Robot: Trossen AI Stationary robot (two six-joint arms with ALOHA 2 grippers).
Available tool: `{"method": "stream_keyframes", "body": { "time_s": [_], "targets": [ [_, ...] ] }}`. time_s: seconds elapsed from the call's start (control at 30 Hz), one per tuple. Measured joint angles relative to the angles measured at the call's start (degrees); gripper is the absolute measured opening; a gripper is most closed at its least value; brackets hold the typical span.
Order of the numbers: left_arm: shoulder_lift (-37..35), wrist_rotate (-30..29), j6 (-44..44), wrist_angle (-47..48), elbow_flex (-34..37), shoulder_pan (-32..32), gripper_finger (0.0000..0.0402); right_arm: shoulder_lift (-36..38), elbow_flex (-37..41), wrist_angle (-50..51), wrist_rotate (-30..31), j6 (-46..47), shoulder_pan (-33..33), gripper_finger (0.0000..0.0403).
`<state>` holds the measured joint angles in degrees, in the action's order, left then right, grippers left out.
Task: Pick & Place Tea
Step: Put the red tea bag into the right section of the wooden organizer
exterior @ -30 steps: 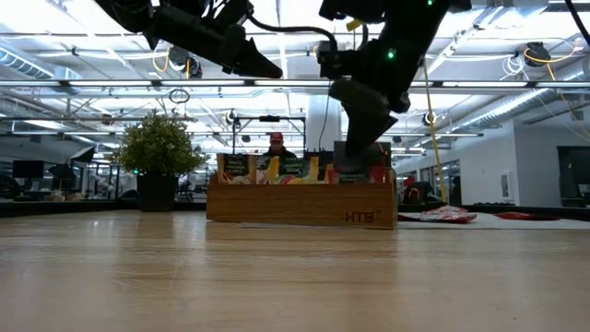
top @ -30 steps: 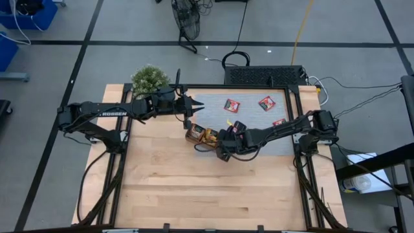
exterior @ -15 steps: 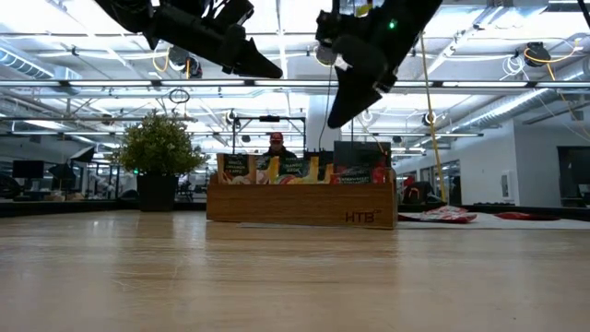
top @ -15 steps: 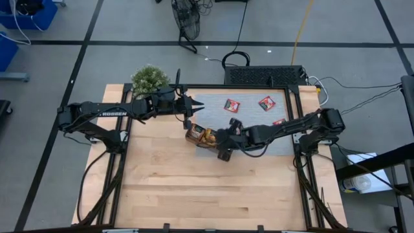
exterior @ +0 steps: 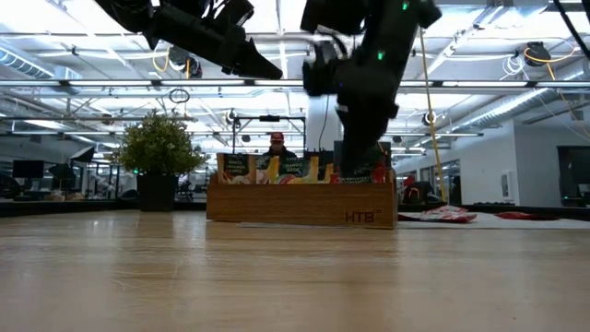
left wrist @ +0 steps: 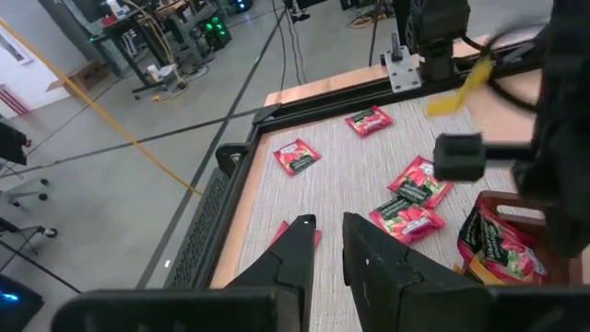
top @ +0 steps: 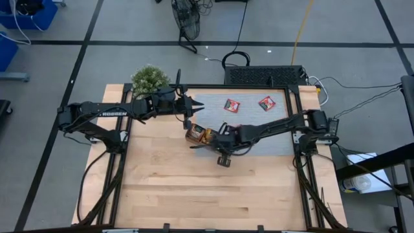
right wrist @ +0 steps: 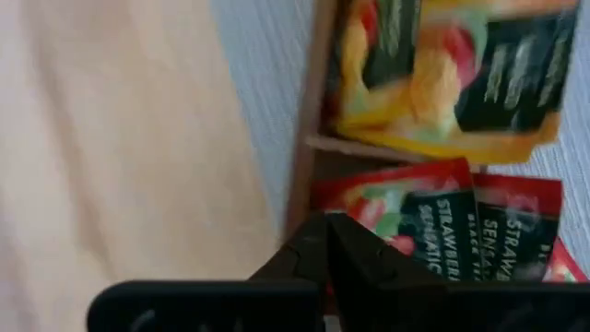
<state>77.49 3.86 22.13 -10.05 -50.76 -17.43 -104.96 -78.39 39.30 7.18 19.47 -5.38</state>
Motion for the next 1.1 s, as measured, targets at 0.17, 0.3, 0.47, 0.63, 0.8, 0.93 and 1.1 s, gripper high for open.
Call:
{"method": "stream_keyframes", "body": {
  "time_s": [0.17, 0.3, 0.47, 0.63, 0.8, 0.93, 1.1],
  "targets": [
    [0.0, 0.0, -0.02, -0.01, 0.02, 0.0, 0.0067, -3.79, -0.04, 1.26, -1.33, -1.34, 1.28, 0.0],
    [0.0, 0.01, -0.09, -0.01, 0.02, -0.01, 0.0067, -5.58, -0.11, 1.83, -1.48, -1.84, 1.41, 0.0],
    [0.0, 0.0, 0.02, -0.01, 0.02, -0.01, 0.0067, -5.81, -0.13, 1.7, 1.87, -1.39, 1.19, 0.0],
    [0.0, 0.01, -0.03, -0.01, 0.02, 0.0, 0.0067, -5.75, -0.11, 1.92, 11.19, 2.07, -0.31, 0.0],
    [0.0, 0.0, -0.04, -0.01, 0.02, 0.0, 0.0067, -5.65, -0.09, 1.94, 12.31, 4.69, -1.04, 0.0],
    [0.0, 0.0, -0.05, -0.01, 0.02, -0.01, 0.0067, -4.23, -0.09, 1.78, 12.49, 4.02, -2.09, 0.0],
    [0.0, 0.0, -0.07, -0.01, 0.02, 0.0, 0.0067, -0.51, -0.07, 1.34, 17.8, 3.48, -3.43, 0.0]
  ]
}}
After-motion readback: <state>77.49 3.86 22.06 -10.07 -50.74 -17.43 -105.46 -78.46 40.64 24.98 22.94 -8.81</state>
